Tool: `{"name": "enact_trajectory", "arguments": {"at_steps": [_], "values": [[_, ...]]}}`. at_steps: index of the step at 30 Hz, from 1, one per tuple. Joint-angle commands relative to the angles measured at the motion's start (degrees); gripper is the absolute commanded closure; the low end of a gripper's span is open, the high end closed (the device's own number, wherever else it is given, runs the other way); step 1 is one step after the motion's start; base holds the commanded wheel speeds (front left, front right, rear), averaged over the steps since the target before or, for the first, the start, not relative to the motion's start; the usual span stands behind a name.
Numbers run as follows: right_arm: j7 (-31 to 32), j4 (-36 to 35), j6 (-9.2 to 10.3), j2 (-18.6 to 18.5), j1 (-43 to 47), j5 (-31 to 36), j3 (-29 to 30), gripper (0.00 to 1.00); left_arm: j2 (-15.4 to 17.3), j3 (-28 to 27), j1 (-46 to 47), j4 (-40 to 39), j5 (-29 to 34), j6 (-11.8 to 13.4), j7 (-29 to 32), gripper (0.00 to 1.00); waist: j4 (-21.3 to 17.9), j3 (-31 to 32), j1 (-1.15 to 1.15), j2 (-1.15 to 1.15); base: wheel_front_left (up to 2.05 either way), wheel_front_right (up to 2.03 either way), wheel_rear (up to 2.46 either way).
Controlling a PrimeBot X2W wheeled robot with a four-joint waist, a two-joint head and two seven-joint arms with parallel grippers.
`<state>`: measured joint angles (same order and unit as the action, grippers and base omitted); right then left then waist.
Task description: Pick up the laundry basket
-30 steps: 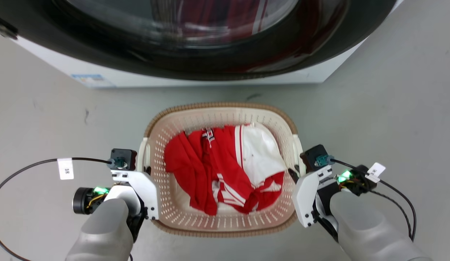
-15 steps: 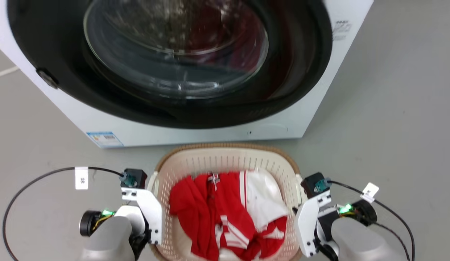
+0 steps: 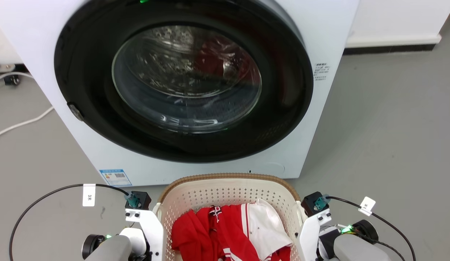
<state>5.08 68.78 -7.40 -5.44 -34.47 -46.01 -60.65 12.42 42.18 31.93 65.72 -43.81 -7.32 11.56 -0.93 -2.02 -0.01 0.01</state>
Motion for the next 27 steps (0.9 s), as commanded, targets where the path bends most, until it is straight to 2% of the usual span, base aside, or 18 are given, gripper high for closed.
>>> {"name": "enact_trajectory", "arguments": {"at_steps": [1, 27], "values": [[0.1, -0.5, -0.15, -0.2, 0.4, -0.2, -0.7, 1.00, 0.2, 0.6, -0.2, -0.7, -0.6, -0.2, 0.3, 1.00, 0.0, 1.3, 0.01, -0.01, 0.00, 0.00, 0.00], [2.0, -1.0, -0.16, -0.7, 0.2, -8.3, -8.2, 1.00, 1.5, 8.8, 0.6, 0.5, -8.6, -0.2, 1.3, 1.00, 0.2, 4.0, 0.01, -0.01, 0.00, 0.00, 0.00]]}}
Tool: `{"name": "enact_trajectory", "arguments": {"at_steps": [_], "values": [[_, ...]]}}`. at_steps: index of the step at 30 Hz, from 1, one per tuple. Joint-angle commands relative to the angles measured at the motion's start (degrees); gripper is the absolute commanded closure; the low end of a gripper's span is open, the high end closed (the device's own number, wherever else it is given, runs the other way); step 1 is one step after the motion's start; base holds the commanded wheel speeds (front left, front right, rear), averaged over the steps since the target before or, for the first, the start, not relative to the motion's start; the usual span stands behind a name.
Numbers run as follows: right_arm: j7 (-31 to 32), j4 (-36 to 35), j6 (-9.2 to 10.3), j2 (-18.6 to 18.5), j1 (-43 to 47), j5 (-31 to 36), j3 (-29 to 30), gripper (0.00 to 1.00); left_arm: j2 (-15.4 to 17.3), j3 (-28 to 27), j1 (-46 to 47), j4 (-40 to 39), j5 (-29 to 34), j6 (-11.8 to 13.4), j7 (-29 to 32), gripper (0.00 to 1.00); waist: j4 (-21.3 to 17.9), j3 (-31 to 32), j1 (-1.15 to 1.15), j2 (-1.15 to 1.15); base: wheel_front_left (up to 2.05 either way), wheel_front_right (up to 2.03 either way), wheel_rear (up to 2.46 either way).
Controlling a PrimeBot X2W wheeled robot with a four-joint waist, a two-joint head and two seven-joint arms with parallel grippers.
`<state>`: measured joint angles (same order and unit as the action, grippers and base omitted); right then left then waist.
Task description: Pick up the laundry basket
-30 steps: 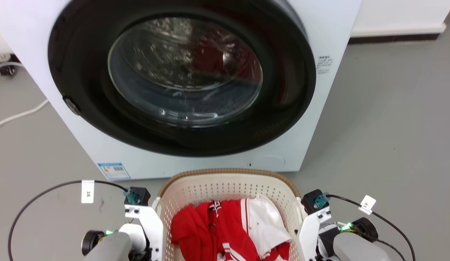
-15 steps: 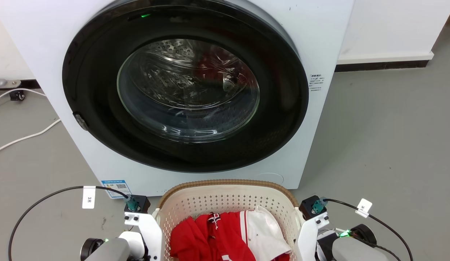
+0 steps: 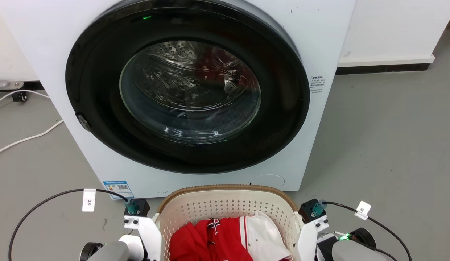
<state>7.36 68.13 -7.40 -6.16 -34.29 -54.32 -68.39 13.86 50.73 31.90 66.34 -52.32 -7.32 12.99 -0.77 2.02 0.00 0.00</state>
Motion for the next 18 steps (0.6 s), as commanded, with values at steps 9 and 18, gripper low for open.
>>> {"name": "enact_trajectory", "arguments": {"at_steps": [9, 18], "values": [[-0.8, -0.2, -0.16, 0.0, -0.6, -1.6, -2.2, 1.00, 0.1, 2.1, 0.9, 0.2, -2.2, -0.2, -0.6, 1.00, 0.0, 0.0, 0.00, 0.00, 0.00, 0.00, 0.00], [-1.1, 0.1, -0.15, -0.2, -0.8, -2.7, -3.3, 1.00, 0.1, 3.9, 1.2, 0.5, -4.0, -0.2, -1.0, 1.00, 0.0, 0.0, 0.00, 0.00, 0.00, 0.00, 0.00]]}}
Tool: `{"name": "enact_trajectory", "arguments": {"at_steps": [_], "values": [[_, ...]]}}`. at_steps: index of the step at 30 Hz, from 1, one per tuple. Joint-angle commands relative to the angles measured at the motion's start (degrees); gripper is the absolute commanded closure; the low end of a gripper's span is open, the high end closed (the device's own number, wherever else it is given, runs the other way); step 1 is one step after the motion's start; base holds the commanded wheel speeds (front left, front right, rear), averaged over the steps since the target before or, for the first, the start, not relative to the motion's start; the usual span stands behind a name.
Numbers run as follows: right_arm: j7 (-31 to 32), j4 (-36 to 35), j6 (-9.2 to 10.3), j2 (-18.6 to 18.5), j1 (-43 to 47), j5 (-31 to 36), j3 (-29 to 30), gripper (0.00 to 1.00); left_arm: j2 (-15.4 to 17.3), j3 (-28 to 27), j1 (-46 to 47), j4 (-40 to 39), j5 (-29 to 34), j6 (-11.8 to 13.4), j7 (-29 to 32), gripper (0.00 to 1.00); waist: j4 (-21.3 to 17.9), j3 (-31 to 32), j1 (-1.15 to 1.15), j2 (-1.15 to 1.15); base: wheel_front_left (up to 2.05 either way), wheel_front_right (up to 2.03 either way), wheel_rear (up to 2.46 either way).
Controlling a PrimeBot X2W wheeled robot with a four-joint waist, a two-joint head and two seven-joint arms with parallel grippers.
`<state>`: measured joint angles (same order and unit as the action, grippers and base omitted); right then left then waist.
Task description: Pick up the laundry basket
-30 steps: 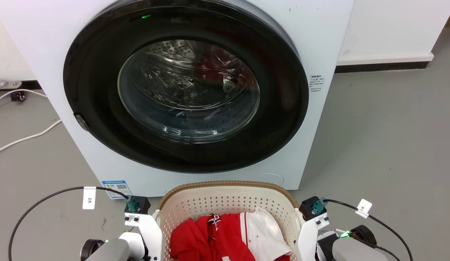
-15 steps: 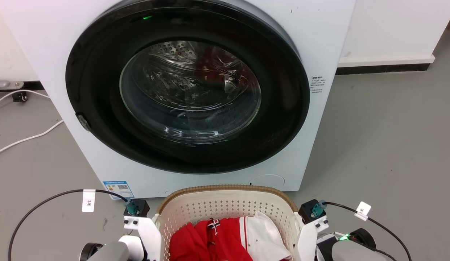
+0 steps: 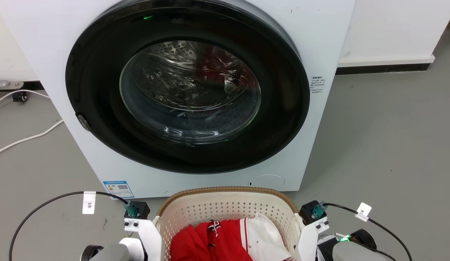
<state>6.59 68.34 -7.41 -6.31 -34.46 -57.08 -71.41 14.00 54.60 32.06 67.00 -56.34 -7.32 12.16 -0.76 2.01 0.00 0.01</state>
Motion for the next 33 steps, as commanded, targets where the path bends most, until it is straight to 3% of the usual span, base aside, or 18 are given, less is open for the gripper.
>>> {"name": "enact_trajectory", "arguments": {"at_steps": [1, 33], "values": [[-0.3, -0.1, -0.14, -0.1, -0.7, -0.1, -0.4, 1.00, 0.0, 0.2, 1.1, -0.2, -0.2, -0.2, -0.3, 1.00, 0.0, 0.0, 0.00, -0.01, 0.00, 0.00, 0.00], [-0.5, 0.4, -0.14, 0.2, -0.2, -1.6, -1.9, 1.00, 0.3, 5.7, 1.9, 0.9, -5.4, -0.2, -2.0, 1.00, 0.0, -0.1, 0.00, -0.01, 0.00, 0.00, 0.00]]}}
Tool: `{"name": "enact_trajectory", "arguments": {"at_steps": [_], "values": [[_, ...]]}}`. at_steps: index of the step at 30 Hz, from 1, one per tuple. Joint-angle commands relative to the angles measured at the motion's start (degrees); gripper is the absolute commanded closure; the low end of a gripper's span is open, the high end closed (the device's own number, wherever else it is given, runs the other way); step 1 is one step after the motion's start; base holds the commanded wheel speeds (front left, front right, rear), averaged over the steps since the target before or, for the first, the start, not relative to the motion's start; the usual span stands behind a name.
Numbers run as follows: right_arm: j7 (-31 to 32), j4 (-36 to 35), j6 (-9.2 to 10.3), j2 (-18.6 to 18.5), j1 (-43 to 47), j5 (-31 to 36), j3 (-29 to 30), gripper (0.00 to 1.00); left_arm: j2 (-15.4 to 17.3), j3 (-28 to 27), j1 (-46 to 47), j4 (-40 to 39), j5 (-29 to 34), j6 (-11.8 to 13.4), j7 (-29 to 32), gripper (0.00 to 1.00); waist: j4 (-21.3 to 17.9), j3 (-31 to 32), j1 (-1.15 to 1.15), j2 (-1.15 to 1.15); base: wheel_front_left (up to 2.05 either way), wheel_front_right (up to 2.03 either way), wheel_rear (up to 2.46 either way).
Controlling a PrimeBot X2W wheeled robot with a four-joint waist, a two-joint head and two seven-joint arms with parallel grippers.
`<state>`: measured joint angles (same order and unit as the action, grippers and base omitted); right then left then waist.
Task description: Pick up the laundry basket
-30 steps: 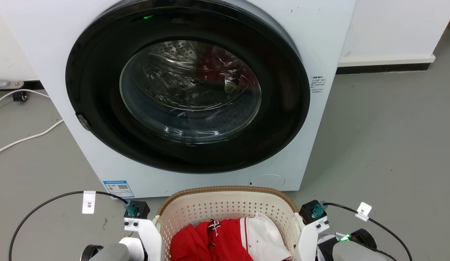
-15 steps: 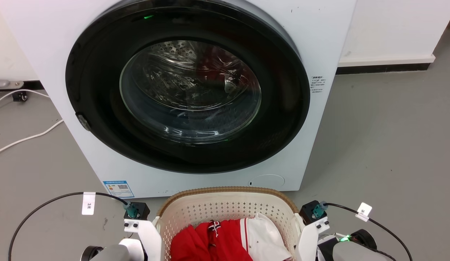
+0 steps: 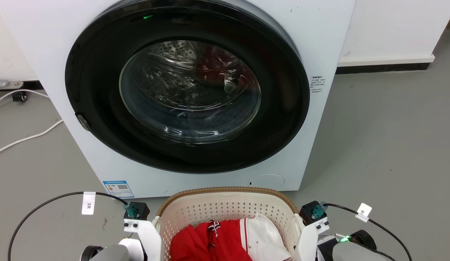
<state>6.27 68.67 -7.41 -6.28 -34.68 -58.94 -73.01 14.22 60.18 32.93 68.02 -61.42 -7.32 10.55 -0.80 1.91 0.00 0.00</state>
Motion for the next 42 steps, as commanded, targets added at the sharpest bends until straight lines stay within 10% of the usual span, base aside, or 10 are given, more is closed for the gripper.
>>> {"name": "enact_trajectory", "arguments": {"at_steps": [1, 42], "values": [[-0.2, 0.0, -0.14, 0.1, 0.1, 0.2, -0.3, 1.00, 0.1, 0.3, 1.0, 0.0, -0.4, -0.2, -0.4, 1.00, 0.0, 0.0, 0.00, 0.00, 0.00, 0.00, 0.00], [0.1, 0.1, -0.14, 0.1, 0.6, -0.3, -0.5, 1.00, 0.5, 4.7, 1.8, 0.6, -4.8, -0.2, -1.4, 1.00, 0.1, -0.2, 0.00, 0.00, 0.00, 0.00, 0.00]]}}
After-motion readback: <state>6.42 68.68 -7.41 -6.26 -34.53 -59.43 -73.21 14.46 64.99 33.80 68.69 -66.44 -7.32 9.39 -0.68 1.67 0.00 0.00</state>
